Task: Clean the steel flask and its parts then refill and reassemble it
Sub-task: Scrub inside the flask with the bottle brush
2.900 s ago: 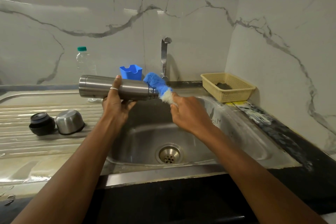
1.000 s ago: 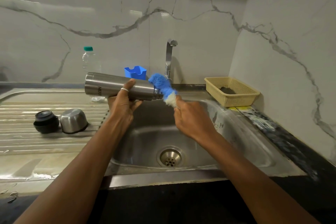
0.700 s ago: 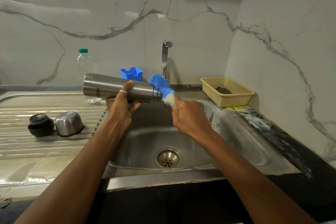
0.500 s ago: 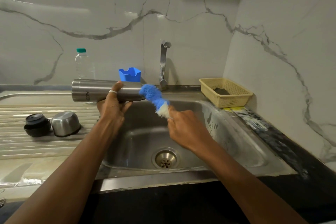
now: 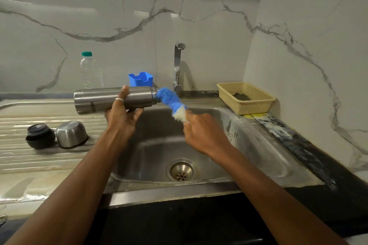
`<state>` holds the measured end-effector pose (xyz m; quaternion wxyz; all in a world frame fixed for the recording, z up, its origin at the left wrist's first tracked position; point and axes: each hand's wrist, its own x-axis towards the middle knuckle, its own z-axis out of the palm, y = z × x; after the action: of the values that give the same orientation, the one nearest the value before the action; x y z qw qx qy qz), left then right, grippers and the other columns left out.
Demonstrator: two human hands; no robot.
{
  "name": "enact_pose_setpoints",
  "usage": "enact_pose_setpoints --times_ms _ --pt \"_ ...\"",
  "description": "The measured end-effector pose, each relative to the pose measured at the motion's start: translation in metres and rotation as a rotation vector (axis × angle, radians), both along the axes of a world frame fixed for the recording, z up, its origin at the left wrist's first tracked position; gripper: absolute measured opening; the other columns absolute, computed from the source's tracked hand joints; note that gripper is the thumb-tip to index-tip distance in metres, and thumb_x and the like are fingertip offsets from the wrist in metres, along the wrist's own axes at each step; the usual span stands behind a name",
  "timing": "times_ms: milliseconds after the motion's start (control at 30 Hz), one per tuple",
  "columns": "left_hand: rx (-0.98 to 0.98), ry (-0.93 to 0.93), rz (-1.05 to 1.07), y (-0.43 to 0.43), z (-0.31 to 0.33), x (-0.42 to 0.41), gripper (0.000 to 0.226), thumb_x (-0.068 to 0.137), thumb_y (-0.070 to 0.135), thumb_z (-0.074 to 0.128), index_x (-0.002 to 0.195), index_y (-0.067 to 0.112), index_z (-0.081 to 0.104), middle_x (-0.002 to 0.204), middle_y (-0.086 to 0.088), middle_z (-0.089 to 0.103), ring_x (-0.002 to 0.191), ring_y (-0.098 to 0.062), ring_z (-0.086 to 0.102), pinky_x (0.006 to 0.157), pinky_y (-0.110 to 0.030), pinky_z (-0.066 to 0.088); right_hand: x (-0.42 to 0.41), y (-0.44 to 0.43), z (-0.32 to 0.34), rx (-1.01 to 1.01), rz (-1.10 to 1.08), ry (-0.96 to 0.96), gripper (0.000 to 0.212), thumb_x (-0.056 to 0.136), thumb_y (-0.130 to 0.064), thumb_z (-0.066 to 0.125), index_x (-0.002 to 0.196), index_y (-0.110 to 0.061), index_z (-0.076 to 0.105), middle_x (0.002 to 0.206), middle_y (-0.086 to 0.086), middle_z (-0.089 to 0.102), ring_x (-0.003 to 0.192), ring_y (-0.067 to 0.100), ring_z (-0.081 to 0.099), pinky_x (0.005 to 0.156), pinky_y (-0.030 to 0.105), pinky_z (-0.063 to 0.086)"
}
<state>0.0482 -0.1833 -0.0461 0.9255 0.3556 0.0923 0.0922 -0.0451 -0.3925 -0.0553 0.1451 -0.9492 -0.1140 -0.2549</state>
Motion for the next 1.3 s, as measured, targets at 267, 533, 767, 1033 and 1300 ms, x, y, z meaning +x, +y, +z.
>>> enact_pose_setpoints --times_ms 267,533,767,1033,1300 --pt "-0.05 -0.097 -0.102 0.0 0.0 0.001 0.064 0.084 0.021 0.08 0.14 0.014 0.051 0.125 -0.01 0.065 0.112 -0.029 0.068 0.083 -0.048 0.062 0.008 0.002 0.011 0.048 -0.037 -0.094 0.037 0.101 -0.024 0.048 0.134 -0.007 0.057 0.084 0.014 0.07 0.07 0.028 0.061 0.061 0.031 0.036" --pt "-0.011 -0.165 -0.226 -0.001 -0.003 0.003 0.048 0.085 0.008 0.071 0.129 0.009 0.051 0.119 -0.012 0.065 0.115 -0.037 0.066 0.091 -0.058 0.057 0.005 -0.003 0.011 0.065 -0.049 -0.087 0.043 0.104 -0.025 0.048 0.142 -0.007 0.052 0.084 0.007 0.067 0.067 0.017 0.052 0.062 0.029 0.04" --pt "0.029 -0.049 -0.082 -0.002 0.0 0.002 0.062 0.081 0.02 0.084 0.136 0.014 0.053 0.12 -0.01 0.069 0.102 -0.03 0.072 0.075 -0.048 0.063 -0.007 0.001 0.002 0.014 -0.001 -0.021 0.043 0.102 -0.023 0.047 0.142 -0.007 0.05 0.084 0.011 0.07 0.074 0.027 0.068 0.067 0.042 0.056" --pt "0.103 -0.082 -0.129 -0.007 -0.001 -0.002 0.066 0.08 0.025 0.084 0.138 0.013 0.053 0.123 -0.01 0.069 0.102 -0.027 0.074 0.076 -0.05 0.062 0.008 0.004 0.011 -0.03 -0.073 -0.038 0.048 0.102 -0.021 0.049 0.147 -0.004 0.046 0.088 0.011 0.068 0.075 0.026 0.067 0.064 0.037 0.054" --pt "0.152 -0.069 -0.101 -0.009 -0.003 0.001 0.064 0.082 0.028 0.082 0.138 0.013 0.054 0.121 -0.01 0.072 0.096 -0.025 0.076 0.064 -0.04 0.062 0.0 0.001 0.005 -0.056 -0.06 -0.023 0.044 0.101 -0.021 0.049 0.141 -0.003 0.049 0.086 0.011 0.069 0.073 0.026 0.068 0.064 0.04 0.057"
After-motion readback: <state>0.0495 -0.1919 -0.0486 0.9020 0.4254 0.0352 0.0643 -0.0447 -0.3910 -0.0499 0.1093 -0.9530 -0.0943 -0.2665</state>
